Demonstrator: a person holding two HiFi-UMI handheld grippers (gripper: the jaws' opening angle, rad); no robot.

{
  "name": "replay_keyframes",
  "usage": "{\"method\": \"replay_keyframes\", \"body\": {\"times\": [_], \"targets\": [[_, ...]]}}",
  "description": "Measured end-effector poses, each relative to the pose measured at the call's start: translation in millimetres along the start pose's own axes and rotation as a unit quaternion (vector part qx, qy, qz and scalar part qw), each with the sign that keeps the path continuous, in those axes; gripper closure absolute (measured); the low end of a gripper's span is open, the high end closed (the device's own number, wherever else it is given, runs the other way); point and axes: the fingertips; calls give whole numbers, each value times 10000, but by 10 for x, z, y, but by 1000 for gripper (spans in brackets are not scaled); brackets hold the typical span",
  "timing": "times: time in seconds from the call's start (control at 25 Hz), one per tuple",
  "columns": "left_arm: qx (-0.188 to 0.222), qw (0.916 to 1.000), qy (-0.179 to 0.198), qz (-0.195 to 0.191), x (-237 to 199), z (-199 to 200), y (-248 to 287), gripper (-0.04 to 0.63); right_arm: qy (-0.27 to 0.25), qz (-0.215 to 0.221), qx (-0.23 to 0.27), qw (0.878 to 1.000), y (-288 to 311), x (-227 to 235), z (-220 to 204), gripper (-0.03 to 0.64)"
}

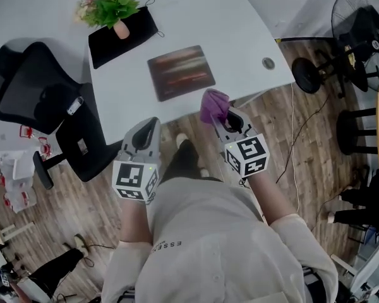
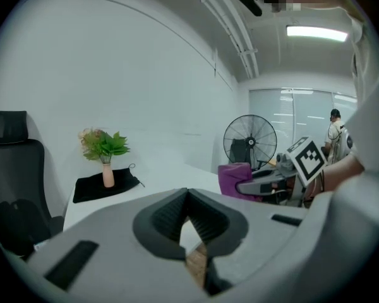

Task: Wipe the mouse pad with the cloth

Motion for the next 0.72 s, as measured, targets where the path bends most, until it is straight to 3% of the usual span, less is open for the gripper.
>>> {"method": "replay_keyframes", "body": {"times": [0.48, 0.72], "targets": [[52, 9998, -64, 177, -1079, 233, 1010, 594, -210, 381, -656, 9969, 1521, 358, 407, 529], [-63, 9993, -265, 245, -1524, 189, 1243, 594, -134, 655, -1324, 9889, 2192, 357, 351, 529]]}}
Point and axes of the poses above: the fingertips, and each gripper's own axes: y forward along the fingers, x to its right, z out of its top, and after that the axes turned 4 degrees about z, right-handed
